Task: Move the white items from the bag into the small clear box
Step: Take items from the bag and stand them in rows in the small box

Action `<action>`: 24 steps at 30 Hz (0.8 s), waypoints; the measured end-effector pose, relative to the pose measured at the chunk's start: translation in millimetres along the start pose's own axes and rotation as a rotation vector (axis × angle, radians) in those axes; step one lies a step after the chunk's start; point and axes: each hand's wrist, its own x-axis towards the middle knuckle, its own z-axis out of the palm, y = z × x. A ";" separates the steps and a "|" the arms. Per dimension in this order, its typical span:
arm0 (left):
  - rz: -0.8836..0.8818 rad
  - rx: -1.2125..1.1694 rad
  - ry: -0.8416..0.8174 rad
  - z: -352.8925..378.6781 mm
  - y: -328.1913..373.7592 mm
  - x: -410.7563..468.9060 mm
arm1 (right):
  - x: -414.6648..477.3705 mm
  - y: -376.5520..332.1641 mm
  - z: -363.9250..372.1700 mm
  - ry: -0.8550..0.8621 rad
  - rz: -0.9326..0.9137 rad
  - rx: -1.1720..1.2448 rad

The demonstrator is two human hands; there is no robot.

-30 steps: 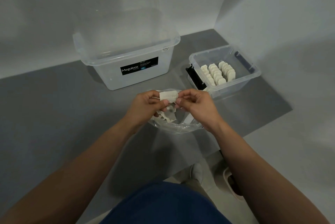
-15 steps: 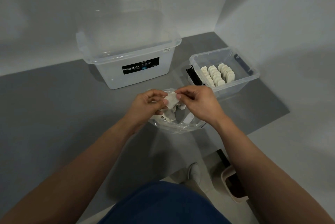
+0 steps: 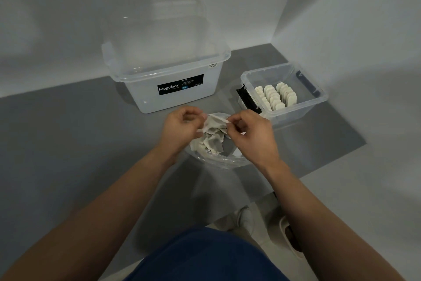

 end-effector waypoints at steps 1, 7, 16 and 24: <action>-0.130 -0.100 -0.025 0.2 4.7 -1.4 | -3.4 1.1 2.0 0.057 -0.118 -0.052; -0.284 -0.153 -0.216 -7.0 13.7 -3.8 | -16.0 8.9 8.8 0.155 -0.480 -0.260; -0.136 -0.042 -0.209 -6.8 19.8 -7.1 | -20.2 19.7 10.5 0.190 -0.518 -0.235; -0.027 -0.095 -0.156 -7.4 19.8 -8.9 | -21.8 7.4 12.3 -0.064 0.449 0.674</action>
